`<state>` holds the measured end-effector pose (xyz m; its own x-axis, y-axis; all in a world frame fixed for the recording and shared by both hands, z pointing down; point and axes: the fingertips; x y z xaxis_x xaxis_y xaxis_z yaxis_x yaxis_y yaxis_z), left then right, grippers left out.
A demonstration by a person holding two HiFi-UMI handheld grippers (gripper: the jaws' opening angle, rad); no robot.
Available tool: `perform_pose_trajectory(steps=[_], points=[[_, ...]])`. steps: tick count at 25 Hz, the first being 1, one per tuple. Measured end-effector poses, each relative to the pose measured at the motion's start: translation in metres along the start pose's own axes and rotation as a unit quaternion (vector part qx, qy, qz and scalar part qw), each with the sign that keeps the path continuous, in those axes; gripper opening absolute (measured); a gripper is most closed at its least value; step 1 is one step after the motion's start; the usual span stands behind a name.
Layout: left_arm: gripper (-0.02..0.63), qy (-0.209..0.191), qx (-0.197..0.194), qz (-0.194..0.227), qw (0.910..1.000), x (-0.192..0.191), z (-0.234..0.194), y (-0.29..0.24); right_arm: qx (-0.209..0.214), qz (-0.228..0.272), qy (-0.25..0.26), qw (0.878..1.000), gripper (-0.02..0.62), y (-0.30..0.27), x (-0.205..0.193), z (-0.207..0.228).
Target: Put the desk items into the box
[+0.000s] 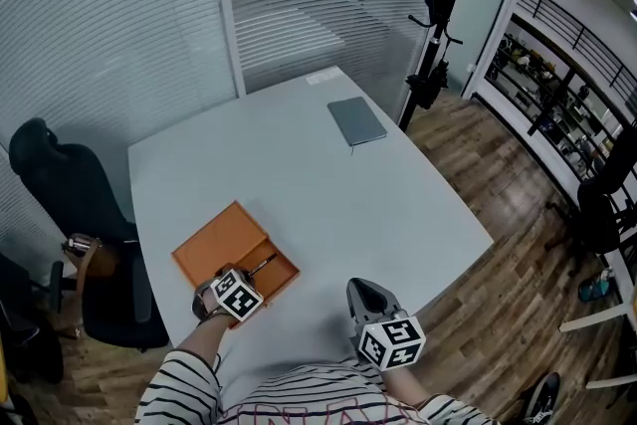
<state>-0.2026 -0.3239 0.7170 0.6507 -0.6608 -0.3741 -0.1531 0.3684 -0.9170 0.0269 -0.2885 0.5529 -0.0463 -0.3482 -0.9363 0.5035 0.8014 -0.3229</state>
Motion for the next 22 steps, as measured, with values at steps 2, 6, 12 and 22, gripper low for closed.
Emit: perform_pose_trajectory(steps=[2,6,12,22], points=[[0.067,0.000,0.007,-0.007,0.9999,-0.002,-0.001,-0.002,0.000,0.001,-0.001,1.000,0.026,-0.001,-0.001,0.002],[0.068,-0.006,0.018,-0.014,0.9997,-0.001,0.001,-0.003,0.001,0.002,-0.004,1.000,0.026,-0.002,-0.001,0.004],[0.069,-0.017,0.023,-0.030,0.9991,-0.007,0.006,-0.010,0.009,0.003,-0.007,1.000,0.026,-0.004,-0.004,0.003],[0.068,-0.037,0.021,-0.054,0.9976,-0.011,0.012,-0.019,0.012,0.002,-0.014,1.000,0.026,-0.004,-0.006,0.013]])
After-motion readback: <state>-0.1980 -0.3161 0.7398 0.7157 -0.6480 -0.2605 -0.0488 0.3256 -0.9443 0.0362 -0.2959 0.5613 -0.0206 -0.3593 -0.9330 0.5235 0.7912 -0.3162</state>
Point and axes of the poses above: the fingertips, and each gripper's own axes: y backward along the fingers, z to its right, x out of its top, and after that the axes turned 10 degrees about y, right-handed
